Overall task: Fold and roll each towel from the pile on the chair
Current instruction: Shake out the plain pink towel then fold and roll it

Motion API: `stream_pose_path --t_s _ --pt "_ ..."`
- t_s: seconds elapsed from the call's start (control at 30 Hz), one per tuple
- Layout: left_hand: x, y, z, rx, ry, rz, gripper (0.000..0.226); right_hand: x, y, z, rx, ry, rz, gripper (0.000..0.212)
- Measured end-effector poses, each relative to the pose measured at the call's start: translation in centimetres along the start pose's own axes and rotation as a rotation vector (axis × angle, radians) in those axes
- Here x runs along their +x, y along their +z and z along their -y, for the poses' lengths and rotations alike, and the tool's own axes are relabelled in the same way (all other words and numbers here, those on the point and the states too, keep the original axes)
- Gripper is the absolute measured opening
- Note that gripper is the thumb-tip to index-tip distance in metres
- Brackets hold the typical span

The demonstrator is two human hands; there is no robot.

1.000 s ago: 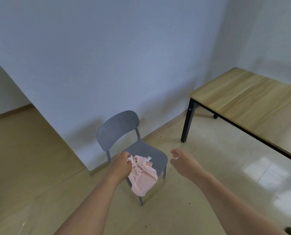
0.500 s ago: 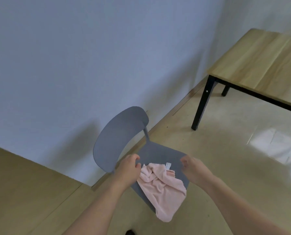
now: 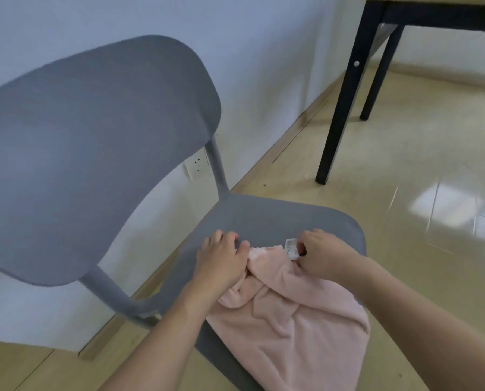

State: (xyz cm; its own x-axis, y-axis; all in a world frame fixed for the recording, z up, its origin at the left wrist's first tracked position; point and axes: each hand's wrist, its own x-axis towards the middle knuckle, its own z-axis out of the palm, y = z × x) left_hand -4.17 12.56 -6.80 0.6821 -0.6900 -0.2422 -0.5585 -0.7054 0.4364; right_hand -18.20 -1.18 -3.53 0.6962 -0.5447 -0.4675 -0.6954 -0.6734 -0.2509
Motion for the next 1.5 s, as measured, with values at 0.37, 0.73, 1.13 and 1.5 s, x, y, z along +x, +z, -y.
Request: stream_pose_path --t_s 0.37,0.73,1.13,1.5 --pt "-0.1 3.3 2.4 -0.275 0.283 -0.222 0.009 1.5 2.1 -2.7 0.55 0.01 -0.3 0.027" --pt "-0.3 2.9 3.5 -0.269 0.282 -0.173 0.016 -0.9 3.7 -2.5 0.782 0.002 -0.626 0.018" --pt "-16.6 -15.7 -2.6 -0.181 0.507 -0.464 0.025 -25.3 -8.8 3.7 0.273 -0.161 -1.182 0.02" --pt "-31.1 -22.8 -5.2 -0.415 0.61 -0.103 0.013 -37.6 -10.4 4.2 0.32 0.087 -1.203 0.024"
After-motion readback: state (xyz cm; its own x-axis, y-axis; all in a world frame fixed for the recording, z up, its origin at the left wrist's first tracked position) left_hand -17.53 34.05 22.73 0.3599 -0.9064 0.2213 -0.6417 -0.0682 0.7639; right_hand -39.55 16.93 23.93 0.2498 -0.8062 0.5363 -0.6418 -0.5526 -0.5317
